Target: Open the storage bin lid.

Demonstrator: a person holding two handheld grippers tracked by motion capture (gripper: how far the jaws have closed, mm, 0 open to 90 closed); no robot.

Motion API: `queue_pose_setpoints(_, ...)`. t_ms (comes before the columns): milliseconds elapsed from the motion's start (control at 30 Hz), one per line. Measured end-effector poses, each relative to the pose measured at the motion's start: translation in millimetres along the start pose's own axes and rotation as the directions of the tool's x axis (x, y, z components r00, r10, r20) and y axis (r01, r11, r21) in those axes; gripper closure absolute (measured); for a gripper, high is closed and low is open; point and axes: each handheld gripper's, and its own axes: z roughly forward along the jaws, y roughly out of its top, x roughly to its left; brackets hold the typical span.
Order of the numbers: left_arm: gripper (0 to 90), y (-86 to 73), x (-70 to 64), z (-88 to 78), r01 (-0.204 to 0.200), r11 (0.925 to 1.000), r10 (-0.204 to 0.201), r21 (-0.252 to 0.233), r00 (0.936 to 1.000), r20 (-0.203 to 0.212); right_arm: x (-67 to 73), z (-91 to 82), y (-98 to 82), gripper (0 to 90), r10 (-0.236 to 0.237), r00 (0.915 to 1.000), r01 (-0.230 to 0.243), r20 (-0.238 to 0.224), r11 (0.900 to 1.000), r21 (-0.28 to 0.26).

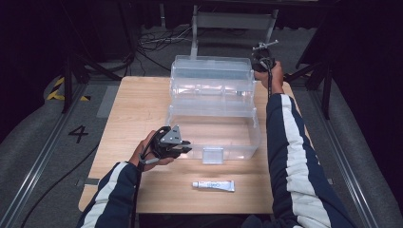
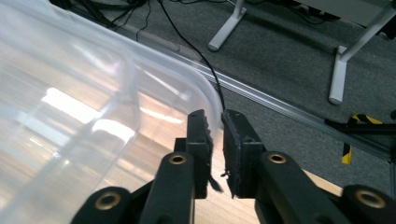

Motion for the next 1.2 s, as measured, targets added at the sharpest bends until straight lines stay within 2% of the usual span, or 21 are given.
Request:
queue_pose_setpoints(67, 76.2, -0.4, 0.3, -0.1, 0.006, 1.0, -0.006, -0.002, 1.0, 0.001, -0.7, -2.0, -0.8, 79.1, -0.003, 1.0, 0.003, -0.008, 1.0, 0.002)
queue_pose_setpoints(200, 76.2, -0.4, 0.3, -0.1, 0.007, 1.0, -0.007, -0.001, 1.0, 0.001, 2.5, -8.1, -0.9, 79.6, -0.027, 0.9995, 0.027, 0.018, 1.0, -0.003)
queue_pose_setpoints(300, 76.1, -0.4, 0.3, -0.2, 0.01, 0.9999, -0.01, -0.001, 0.9999, 0.0, 0.3, -15.7, -0.2, 80.6, -0.027, 0.9993, 0.028, 0.024, 0.999, -0.023)
queue_pose_setpoints(367, 76.1, -0.2, 0.4, -0.1, 0.009, 1.0, -0.009, -0.001, 1.0, 0.003, 0.5, -23.7, 1.3, 82.5, -0.045, 0.9982, 0.047, 0.04, 0.997, -0.054)
queue_pose_setpoints(433, 76.2, -0.5, 0.2, -0.1, 0.006, 1.0, -0.006, -0.003, 1.0, 0.002, 0.9, -30.1, 2.1, 82.3, -0.05, 0.9985, 0.051, 0.023, 0.997, -0.066)
queue_pose_setpoints(500, 76.1, -0.6, -0.1, 0.0, 0.007, 1.0, -0.007, -0.004, 1.0, 0.002, 2.6, -35.7, 2.4, 82.7, -0.067, 0.9971, 0.069, 0.035, 0.995, -0.069)
queue_pose_setpoints(700, 76.1, -0.7, -0.1, 0.1, 0.004, 1.0, -0.004, -0.005, 1.0, 0.002, 7.6, -45.0, -2.1, 83.1, -0.077, 0.9962, 0.079, 0.04, 0.994, -0.069)
queue_pose_setpoints(833, 76.1, -0.7, -0.1, 0.0, 0.003, 1.0, -0.003, -0.004, 1.0, -0.001, 11.2, -48.6, -5.2, 82.9, -0.085, 0.9956, 0.087, 0.039, 0.994, -0.073)
queue_pose_setpoints(867, 76.0, -0.7, -0.3, 0.0, 0.003, 1.0, -0.003, -0.005, 1.0, 0.0, 13.1, -52.0, -8.2, 82.9, -0.081, 0.9964, 0.083, 0.023, 0.993, -0.083)
queue_pose_setpoints(933, 76.0, -0.8, -0.2, 0.0, -0.001, 1.0, 0.001, -0.005, 1.0, 0.001, 14.3, -55.2, -11.0, 83.0, -0.096, 0.9948, 0.099, 0.032, 0.992, -0.083)
queue_pose_setpoints(1033, 76.0, -0.7, 0.0, -0.1, -0.003, 1.0, 0.003, -0.003, 1.0, 0.0, 13.4, -61.4, -13.3, 83.2, -0.094, 0.9951, 0.096, 0.03, 0.991, -0.092)
queue_pose_setpoints(1200, 76.0, -0.6, -0.3, 0.0, -0.003, 1.0, 0.003, -0.004, 1.0, -0.002, 12.0, -77.3, -19.0, 84.6, -0.058, 0.9983, 0.059, 0.007, 0.99, -0.127)
